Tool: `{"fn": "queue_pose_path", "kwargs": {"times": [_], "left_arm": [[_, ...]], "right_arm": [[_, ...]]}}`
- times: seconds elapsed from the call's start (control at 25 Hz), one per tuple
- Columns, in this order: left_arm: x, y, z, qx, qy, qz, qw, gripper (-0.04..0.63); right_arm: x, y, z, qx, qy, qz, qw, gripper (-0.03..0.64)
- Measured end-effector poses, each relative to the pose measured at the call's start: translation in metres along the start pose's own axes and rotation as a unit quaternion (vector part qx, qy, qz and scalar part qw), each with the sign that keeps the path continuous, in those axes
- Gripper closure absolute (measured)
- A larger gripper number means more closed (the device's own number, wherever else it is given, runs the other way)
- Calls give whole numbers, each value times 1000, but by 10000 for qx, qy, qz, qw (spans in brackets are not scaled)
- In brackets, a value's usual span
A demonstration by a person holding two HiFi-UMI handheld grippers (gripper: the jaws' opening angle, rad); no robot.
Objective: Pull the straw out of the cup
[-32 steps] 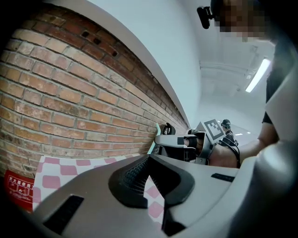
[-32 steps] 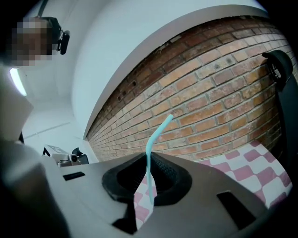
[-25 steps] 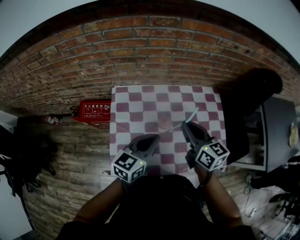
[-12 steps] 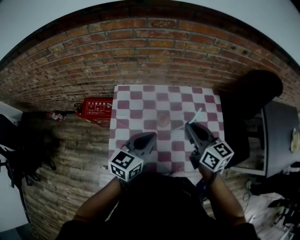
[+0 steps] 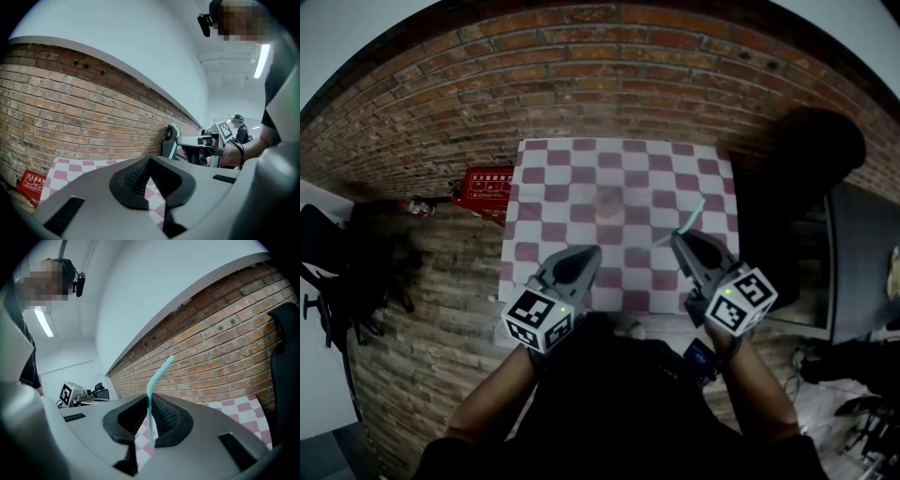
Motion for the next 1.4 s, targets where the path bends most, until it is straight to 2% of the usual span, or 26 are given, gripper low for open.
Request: {"fn": "queue_pose_path", "kwargs": {"times": [0.36, 0.72, 0.96, 1.12, 1.4], "left_arm": [[-27, -7, 67, 49, 285, -73, 9996, 588], [-65, -21, 86, 57, 368, -109, 9992, 588], [-90, -28, 83, 101, 134, -66, 9998, 588], [-116, -31, 80, 212, -121, -23, 9997, 588], [-165, -58, 66, 122, -358, -42, 9993, 588]], "right_arm": [[-66, -35, -9, 48, 307, -150, 9994, 580], [-88, -66, -39, -80, 427, -262, 9987, 580], [-84, -90, -74, -239, 342, -225, 9989, 580], [-76, -112, -101, -177, 196, -179, 9995, 580], [-62, -157, -140, -13, -71, -152, 9999, 580]]}}
Point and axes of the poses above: the fingertips, and each gripper's own axes: x forward along the fingers, z to its right, y out of its top, the point moved 4 cm from there along -x, backward along the fingers, and after that the axes turned 14 degrees about x, right-handed, at the moved point
